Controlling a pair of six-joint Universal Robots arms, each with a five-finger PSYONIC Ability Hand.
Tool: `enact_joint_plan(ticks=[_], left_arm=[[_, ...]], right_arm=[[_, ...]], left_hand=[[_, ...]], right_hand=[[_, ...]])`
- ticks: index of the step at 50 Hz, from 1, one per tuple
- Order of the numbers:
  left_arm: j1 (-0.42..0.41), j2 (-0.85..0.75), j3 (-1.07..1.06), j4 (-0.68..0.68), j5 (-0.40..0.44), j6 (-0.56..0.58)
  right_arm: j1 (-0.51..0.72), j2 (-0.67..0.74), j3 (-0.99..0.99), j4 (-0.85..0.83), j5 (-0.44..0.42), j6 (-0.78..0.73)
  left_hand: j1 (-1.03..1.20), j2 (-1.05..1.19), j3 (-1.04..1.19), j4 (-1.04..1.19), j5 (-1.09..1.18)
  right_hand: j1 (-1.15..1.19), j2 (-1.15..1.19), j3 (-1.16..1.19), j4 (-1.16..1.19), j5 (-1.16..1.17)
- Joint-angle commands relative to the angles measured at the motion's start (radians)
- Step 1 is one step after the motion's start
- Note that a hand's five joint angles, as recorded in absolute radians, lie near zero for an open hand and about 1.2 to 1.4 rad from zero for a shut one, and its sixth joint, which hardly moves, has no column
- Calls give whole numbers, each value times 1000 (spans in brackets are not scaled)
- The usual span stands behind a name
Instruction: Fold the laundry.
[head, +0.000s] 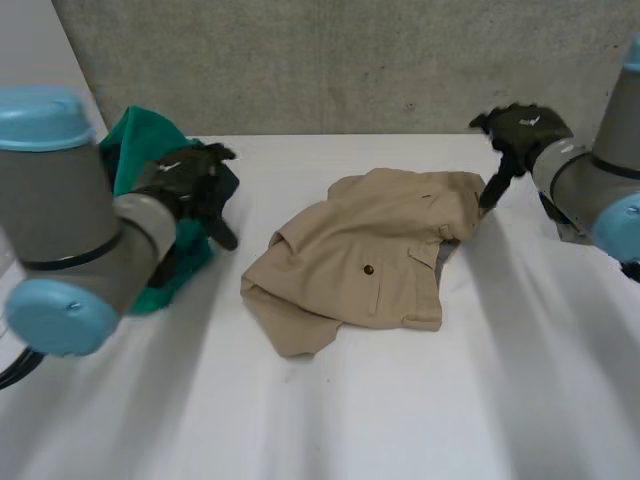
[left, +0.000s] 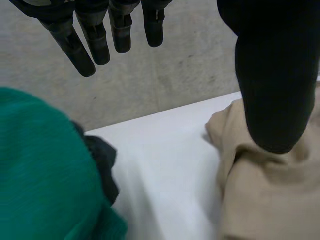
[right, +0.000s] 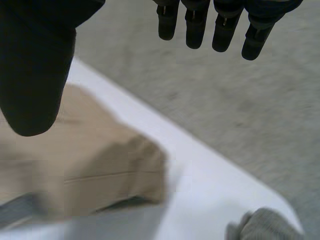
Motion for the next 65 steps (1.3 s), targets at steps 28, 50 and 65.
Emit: enact_joint_plan(ticks=[28,50,65], left_arm=[[-18,-400,179,-147,134,73],[-38,169,191,-49,37,101],[-14,307,420,-12,-7,136]], right_arm=[[186,15,621,-505,36,-6],[29,-449,359,-189,-93,34],[-55,-480,-75,-51,-99,267]], left_hand=[[933,917,908,919,896],[1209,1192,1183,1195,1172],[1209,1192,1183,1195,1172]], right_hand=[[1021,1035,1034,1034,1025],[1173,1187,1185,1186,1177],[1173,1187,1185,1186,1177]])
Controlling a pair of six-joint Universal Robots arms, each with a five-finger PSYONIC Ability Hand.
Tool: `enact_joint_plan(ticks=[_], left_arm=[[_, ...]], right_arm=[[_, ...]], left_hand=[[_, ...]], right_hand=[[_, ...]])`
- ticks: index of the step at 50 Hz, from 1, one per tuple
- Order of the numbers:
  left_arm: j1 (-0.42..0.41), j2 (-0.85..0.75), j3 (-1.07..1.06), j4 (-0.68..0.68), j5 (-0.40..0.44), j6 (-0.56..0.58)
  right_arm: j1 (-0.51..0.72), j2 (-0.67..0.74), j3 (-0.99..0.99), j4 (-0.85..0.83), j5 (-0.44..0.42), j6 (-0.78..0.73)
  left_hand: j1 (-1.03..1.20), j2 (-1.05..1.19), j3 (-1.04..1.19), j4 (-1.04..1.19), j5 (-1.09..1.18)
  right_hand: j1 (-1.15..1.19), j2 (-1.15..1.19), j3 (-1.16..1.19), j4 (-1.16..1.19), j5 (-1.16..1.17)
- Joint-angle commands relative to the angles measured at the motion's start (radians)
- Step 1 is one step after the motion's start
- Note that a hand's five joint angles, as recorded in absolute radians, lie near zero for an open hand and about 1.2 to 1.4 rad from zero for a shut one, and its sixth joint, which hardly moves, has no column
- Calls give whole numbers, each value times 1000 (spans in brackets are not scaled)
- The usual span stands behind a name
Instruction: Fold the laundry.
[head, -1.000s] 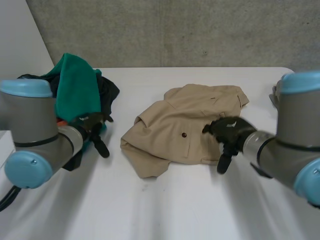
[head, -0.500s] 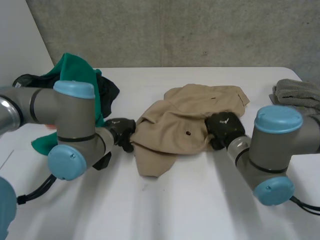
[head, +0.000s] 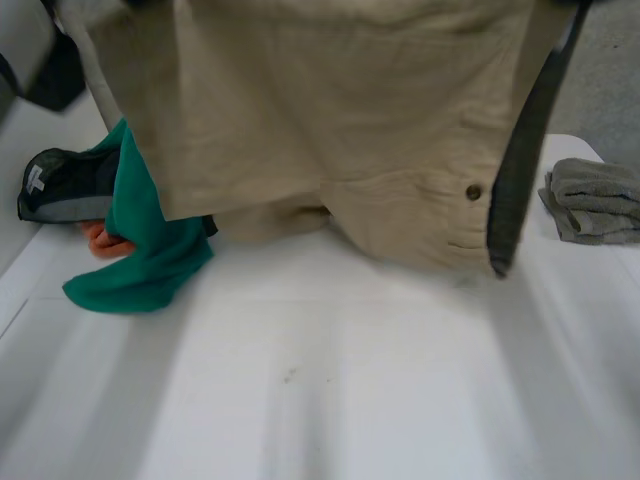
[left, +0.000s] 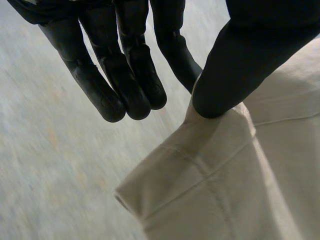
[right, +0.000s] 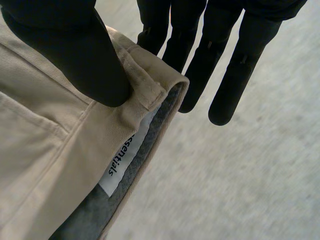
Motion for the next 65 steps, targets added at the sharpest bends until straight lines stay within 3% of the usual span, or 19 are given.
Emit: enact_joint_plan(ticks=[1,7,12,17,21,22,23,24,26,27,34,41,47,50,53,57,65], left_arm=[[18,-4,137,31,-26,29],[60,-207,286,90,-52,66],[70,-409,382,163,-19,76],[63,-648,495,315,7,112],[61,-788,575,376,-4,127],[60,-811,591,377,-4,127],[58,-828,605,375,-4,126],[57,-842,621,363,-3,121],[50,-844,620,346,-7,115],[41,-831,603,326,-7,110],[9,-703,390,306,-22,113],[-60,-506,34,308,-26,118],[-172,-385,-244,256,13,112],[-236,-374,-335,225,56,110],[-281,-383,-372,212,82,109],[-351,-438,-379,208,106,103],[-405,-580,-261,223,94,109]], right_arm=[[-31,27,-133,-1,15,104],[-13,153,-147,-60,121,122],[25,303,-135,-162,243,119],[58,490,-134,-402,380,115],[73,593,-156,-614,428,41],[78,611,-167,-642,426,14],[82,630,-182,-660,414,-15],[94,667,-218,-654,370,-84],[108,700,-259,-610,331,-156],[116,720,-288,-535,320,-216],[53,690,-299,-315,337,-218],[-42,541,-159,-156,288,-218],[-146,383,52,-27,72,-276],[-213,330,156,16,-38,-345],[-260,305,220,30,-94,-393],[-342,305,315,33,-177,-482],[-421,412,373,18,-316,-589]], left_hand=[[230,200,208,201,239],[230,200,208,201,239],[230,200,208,201,239],[230,200,208,201,239],[230,200,208,201,239],[230,200,208,201,239],[230,200,208,201,239],[199,168,176,170,207],[-363,-393,-385,-392,-354],[-992,-1022,-1014,-1020,-983],[-992,-1022,-1014,-1020,-983],[-992,-1022,-1014,-1020,-983],[-613,-643,-635,-642,-604],[-527,-557,-549,-556,-519],[-436,-466,-458,-465,-428],[-477,-507,-499,-506,-468],[-653,-683,-675,-682,-644]], right_hand=[[295,215,209,199,243],[295,215,209,199,243],[295,215,209,199,243],[295,215,209,199,243],[295,215,209,199,243],[71,-9,-15,-25,19],[-292,-372,-378,-387,-344],[-926,-1007,-1013,-1022,-978],[-926,-1007,-1013,-1022,-978],[-926,-1007,-1013,-1022,-978],[-926,-1007,-1013,-1022,-978],[-926,-1007,-1013,-1022,-978],[-921,-1001,-1007,-1017,-973],[-763,-843,-849,-859,-815],[-619,-699,-705,-715,-671],[-471,-552,-558,-567,-523],[-498,-578,-584,-594,-550]])
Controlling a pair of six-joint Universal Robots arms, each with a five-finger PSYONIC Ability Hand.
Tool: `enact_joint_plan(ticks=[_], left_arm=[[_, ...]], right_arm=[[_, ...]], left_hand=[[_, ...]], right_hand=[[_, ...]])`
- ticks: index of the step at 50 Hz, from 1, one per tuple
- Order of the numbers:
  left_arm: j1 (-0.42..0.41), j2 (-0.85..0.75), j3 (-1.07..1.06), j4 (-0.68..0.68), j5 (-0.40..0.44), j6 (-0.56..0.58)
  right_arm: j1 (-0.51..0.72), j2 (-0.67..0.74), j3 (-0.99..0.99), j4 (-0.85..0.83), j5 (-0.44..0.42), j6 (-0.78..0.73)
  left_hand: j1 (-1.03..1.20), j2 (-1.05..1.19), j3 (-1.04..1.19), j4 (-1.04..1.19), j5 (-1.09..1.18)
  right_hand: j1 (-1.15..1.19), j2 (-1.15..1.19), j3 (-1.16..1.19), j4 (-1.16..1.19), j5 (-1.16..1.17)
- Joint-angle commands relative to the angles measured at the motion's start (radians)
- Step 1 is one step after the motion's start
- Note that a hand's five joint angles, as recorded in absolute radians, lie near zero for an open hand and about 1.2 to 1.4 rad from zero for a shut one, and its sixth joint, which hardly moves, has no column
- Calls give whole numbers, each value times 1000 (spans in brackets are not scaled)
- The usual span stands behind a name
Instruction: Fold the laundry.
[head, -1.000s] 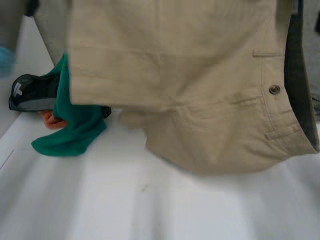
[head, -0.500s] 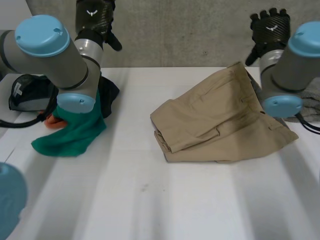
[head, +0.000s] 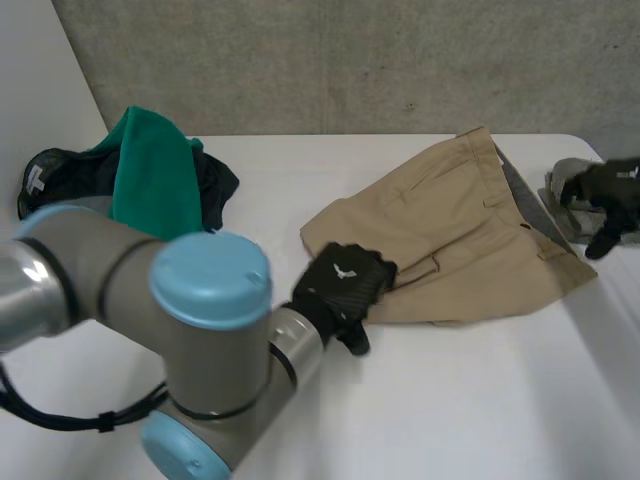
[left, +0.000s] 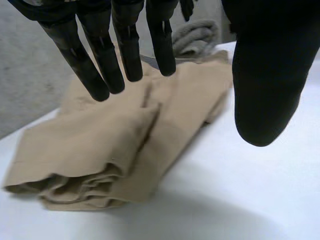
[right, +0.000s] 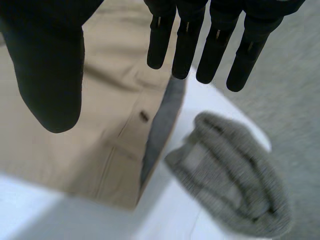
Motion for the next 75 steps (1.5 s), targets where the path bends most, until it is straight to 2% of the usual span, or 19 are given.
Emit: enact_joint_plan(ticks=[1,7,14,19,22,26,29,30,36,40,47,54,59,62,63,64,66,70,75], left_arm=[[-40,-140,132,15,-27,4],[-45,-243,243,-8,-67,44],[-27,-344,375,-23,-89,187],[-11,-395,461,-31,-81,233],[-7,-427,508,-42,-75,242],[2,-462,554,-56,-59,244],[2,-476,570,-57,-62,245],[2,-476,571,-57,-69,245],[6,-395,545,-62,-139,230],[18,-263,490,-63,-167,205],[71,-18,369,-47,-125,153],[162,-37,390,-19,-105,161],[217,-210,458,-28,-116,219],[245,-306,484,-33,-113,244],[248,-323,487,-34,-109,244],[249,-339,485,-34,-98,233],[248,-333,476,-33,-95,224],[243,-257,415,-30,-110,190],[242,-55,219,-14,-165,161]], right_arm=[[-66,116,30,-23,-116,-86],[-88,196,20,-60,-146,-101],[-94,246,26,-184,-177,-97],[-88,269,29,-253,-171,-69],[-85,280,32,-294,-171,-48],[-80,292,32,-359,-166,-11],[-75,294,33,-384,-157,7],[-74,288,36,-391,-145,20],[-72,214,64,-381,-136,92],[-71,136,76,-333,-143,153],[-43,-66,96,-132,-215,234],[72,-125,128,44,-223,262],[176,-79,162,54,-133,282],[236,-19,164,23,-18,317],[248,-4,162,9,14,329],[276,21,161,-27,77,354],[296,38,159,-69,131,376],[323,48,165,-167,225,423],[348,38,181,-218,262,463]], left_hand=[[-17,-23,-25,-18,-11],[-23,-29,-31,-24,-17],[-17,-24,-25,-18,-11],[89,82,80,88,95],[279,272,271,278,285],[839,832,831,838,845],[878,871,870,877,884],[878,871,870,877,884],[878,871,870,877,884],[878,871,870,877,884],[878,871,870,877,884],[878,871,870,877,884],[878,871,870,877,884],[878,871,870,877,884],[701,695,693,700,707],[301,295,293,300,307],[125,118,116,124,131],[-28,-35,-37,-29,-22],[15,8,7,14,21]], right_hand=[[69,67,68,66,61],[52,50,50,48,44],[40,38,38,36,32],[55,53,53,51,47],[186,184,184,183,178],[573,571,571,569,565],[865,863,863,861,857],[865,863,864,862,857],[865,863,864,862,857],[865,863,864,862,857],[865,863,864,862,857],[865,863,864,862,857],[865,863,864,862,857],[865,863,864,862,857],[865,863,864,862,857],[865,863,864,862,857],[865,863,864,862,857],[865,863,864,862,857],[865,863,864,862,857]])
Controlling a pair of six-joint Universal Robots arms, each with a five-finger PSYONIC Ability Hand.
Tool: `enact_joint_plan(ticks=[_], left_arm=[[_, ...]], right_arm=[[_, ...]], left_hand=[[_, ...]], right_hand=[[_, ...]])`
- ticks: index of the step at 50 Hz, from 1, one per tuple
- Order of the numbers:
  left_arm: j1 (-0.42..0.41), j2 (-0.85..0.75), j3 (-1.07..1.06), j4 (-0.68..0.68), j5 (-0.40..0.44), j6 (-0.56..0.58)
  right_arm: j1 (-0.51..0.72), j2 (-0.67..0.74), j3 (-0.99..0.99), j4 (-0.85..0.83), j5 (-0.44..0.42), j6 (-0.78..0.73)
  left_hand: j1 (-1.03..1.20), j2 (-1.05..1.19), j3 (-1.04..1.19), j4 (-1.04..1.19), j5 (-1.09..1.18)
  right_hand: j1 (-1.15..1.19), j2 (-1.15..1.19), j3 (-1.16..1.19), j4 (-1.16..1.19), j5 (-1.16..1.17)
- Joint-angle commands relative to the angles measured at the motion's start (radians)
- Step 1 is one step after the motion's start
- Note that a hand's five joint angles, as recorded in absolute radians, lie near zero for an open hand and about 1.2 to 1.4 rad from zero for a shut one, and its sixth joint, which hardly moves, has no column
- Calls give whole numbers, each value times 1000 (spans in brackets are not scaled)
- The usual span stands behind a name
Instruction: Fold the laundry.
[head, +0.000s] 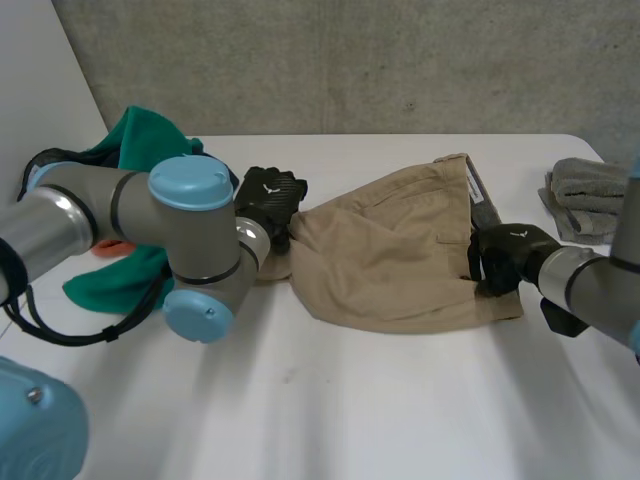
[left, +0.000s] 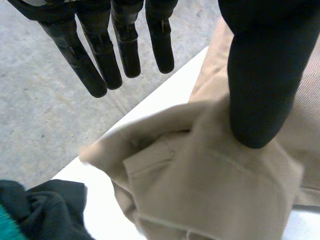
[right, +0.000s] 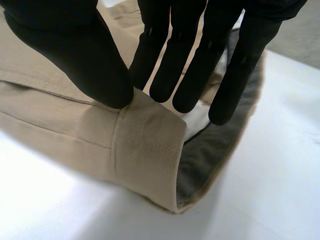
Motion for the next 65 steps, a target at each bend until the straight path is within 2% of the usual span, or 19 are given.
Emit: enact_joint_plan(ticks=[1,6,8,12,15,18,21,28,33,41,51,53,58,65], left_arm=[[-7,269,-260,18,-61,-49],[-16,406,-481,26,-25,-44],[-22,427,-573,44,19,-35],[-15,408,-651,128,73,-9],[-4,371,-656,175,74,-3],[10,311,-626,216,67,8],[16,246,-570,230,53,12],[22,150,-422,221,-1,22],[27,78,-326,210,18,29],[31,-39,-155,136,53,71],[30,-123,-50,113,110,92],[31,-125,-50,115,117,95],[37,-97,-64,103,116,97],[42,177,-217,-38,90,65]], right_arm=[[38,-2,16,-109,91,62],[47,3,16,-111,96,36],[47,7,16,-111,97,21],[47,9,14,-108,96,6],[49,9,14,-106,96,4],[47,6,17,-105,96,4],[47,6,17,-102,91,4],[46,1,39,-99,86,1],[47,0,46,-103,85,-5],[46,6,43,-105,85,-28],[57,24,34,-106,89,-76],[58,26,30,-105,91,-80],[63,19,17,-96,93,-91],[52,-46,-10,-19,83,-152]], left_hand=[[101,103,100,115,118],[239,241,238,253,256],[356,358,355,370,373],[413,415,411,426,429],[407,409,405,420,424],[320,321,318,333,336],[120,121,118,133,136],[90,92,88,103,107],[131,133,129,144,148],[366,367,364,379,382],[829,831,827,842,846],[932,933,930,945,948],[932,934,931,946,949],[932,934,931,946,949]], right_hand=[[324,209,211,200,224],[324,209,211,200,224],[324,209,211,200,224],[324,209,211,200,224],[324,209,211,200,224],[324,209,211,200,224],[324,209,211,200,224],[324,209,211,200,224],[324,209,211,200,224],[324,209,211,200,224],[324,209,211,200,224],[324,209,211,200,224],[324,209,211,200,224],[324,209,211,200,224]])
